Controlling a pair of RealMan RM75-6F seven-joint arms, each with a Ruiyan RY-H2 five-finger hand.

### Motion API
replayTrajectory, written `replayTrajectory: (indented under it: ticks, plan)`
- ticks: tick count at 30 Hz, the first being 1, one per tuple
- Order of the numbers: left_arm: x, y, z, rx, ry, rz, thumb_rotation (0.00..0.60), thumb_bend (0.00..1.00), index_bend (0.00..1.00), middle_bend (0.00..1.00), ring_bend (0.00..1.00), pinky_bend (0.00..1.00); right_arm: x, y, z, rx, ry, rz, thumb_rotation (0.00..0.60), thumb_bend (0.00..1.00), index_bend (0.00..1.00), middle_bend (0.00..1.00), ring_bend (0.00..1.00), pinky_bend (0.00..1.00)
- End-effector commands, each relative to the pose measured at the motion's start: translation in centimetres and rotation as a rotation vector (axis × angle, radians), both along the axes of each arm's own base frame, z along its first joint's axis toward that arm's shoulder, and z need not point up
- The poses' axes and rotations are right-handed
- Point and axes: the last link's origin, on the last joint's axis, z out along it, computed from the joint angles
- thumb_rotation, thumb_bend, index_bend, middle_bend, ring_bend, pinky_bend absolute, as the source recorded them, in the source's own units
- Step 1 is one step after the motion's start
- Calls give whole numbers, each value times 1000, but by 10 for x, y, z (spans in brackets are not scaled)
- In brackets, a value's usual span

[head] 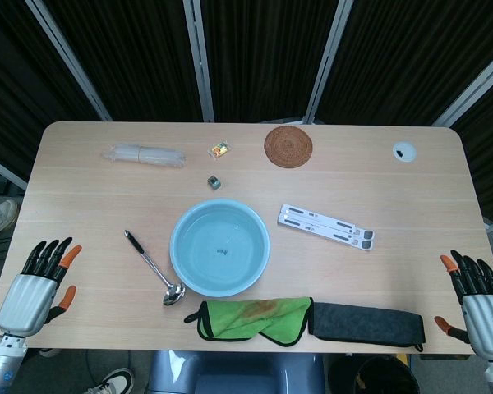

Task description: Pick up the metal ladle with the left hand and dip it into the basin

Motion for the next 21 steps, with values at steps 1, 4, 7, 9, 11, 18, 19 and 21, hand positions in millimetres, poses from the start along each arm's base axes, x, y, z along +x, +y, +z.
replayTrajectory:
  ticks: [1,4,7,9,11,18,19,21]
  plan:
    - [-1,0,0,2,7,11,600,451,79,0,0,0,0,-1,0,4,-4,2,600,0,0,0,0,0]
    - [-2,0,0,4,15,19,600,451,81,0,0,0,0,-3,0,6,-7,2,600,0,0,0,0,0]
    - [-3,1,1,6,17,22,600,451,86,0,0,0,0,-3,-1,12,-6,0,600,0,0,0,0,0]
    - [-3,0,1,6,17,27,600,451,98,0,0,0,1,-4,-2,15,-9,3,600,0,0,0,0,0]
    - [-4,2,2,5,9,32,600,451,121,0,0,0,1,-5,-4,20,-6,6,600,0,0,0,0,0]
    - [-12,30,2,13,31,35,600,452,283,0,0,0,-4,-7,-7,36,15,-25,600,0,0,0,0,0]
    - [-15,35,0,8,68,20,600,452,311,0,0,0,-6,-7,-7,38,24,-28,600,0,0,0,0,0]
    - [-19,42,-3,-20,87,17,600,452,354,0,0,0,-7,-8,-7,36,23,-34,600,0,0,0,0,0]
